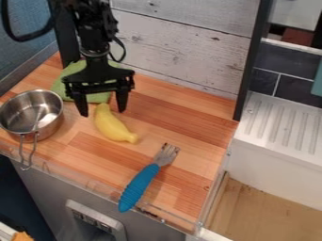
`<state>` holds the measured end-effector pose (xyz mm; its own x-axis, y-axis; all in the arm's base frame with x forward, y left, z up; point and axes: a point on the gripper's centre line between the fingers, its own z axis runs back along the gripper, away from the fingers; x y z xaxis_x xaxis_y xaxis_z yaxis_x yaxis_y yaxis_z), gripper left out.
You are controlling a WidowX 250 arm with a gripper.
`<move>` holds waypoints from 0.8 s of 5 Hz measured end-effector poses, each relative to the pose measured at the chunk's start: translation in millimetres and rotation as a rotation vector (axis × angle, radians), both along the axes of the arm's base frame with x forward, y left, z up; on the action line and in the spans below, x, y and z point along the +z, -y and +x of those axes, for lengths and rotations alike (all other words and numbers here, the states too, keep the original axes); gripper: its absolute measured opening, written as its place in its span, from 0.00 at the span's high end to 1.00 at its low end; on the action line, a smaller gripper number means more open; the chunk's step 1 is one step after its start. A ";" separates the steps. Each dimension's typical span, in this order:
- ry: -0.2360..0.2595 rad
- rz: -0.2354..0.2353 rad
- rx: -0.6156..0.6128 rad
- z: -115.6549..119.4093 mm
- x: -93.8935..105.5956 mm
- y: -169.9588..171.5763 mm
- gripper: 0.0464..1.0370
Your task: Move the yellow thing on the right side
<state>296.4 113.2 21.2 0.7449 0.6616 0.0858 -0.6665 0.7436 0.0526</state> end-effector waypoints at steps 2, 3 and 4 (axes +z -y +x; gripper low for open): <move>-0.052 -0.034 -0.009 -6.3 -19.4 9.3 0.38; -0.041 -0.014 0.001 -6.8 -20.5 6.8 0.48; -0.030 -0.016 -0.012 -5.9 -19.9 7.4 0.48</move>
<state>290.4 105.7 1.3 0.7551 0.6536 0.0526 -0.6557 0.7526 0.0608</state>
